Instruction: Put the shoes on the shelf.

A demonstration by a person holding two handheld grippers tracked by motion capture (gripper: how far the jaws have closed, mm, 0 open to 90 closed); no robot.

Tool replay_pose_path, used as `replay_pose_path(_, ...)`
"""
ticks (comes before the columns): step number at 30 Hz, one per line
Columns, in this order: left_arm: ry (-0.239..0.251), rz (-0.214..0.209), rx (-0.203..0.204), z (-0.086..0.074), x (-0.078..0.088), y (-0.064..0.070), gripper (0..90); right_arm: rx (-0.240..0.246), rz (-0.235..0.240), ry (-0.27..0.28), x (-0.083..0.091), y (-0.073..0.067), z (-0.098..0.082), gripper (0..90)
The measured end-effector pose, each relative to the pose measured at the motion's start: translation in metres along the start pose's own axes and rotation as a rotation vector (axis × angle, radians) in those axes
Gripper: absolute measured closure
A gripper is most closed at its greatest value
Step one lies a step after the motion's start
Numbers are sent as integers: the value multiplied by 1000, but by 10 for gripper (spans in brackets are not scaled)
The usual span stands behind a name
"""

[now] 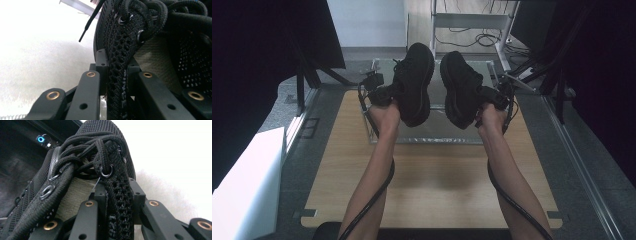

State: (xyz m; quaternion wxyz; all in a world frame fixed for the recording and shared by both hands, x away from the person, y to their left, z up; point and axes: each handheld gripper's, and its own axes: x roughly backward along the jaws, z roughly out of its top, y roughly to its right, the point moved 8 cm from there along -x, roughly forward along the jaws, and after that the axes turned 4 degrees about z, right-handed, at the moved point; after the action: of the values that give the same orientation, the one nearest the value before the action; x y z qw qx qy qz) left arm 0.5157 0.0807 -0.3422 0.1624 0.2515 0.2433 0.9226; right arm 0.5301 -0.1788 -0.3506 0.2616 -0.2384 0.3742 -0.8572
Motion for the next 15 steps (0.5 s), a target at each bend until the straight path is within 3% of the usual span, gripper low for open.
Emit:
replay_pose_path(7,-16,39,6,5,-16,-2,781,32,-39,10,-13,0,10,742)
replay_pose_path(11,-28,73,8,10,-24,-3,779,51,-85,10,-22,4,13,742)
replay_pose_path(15,-38,129,-31,16,-30,-2,777,52,-106,16,-25,5,16,741)
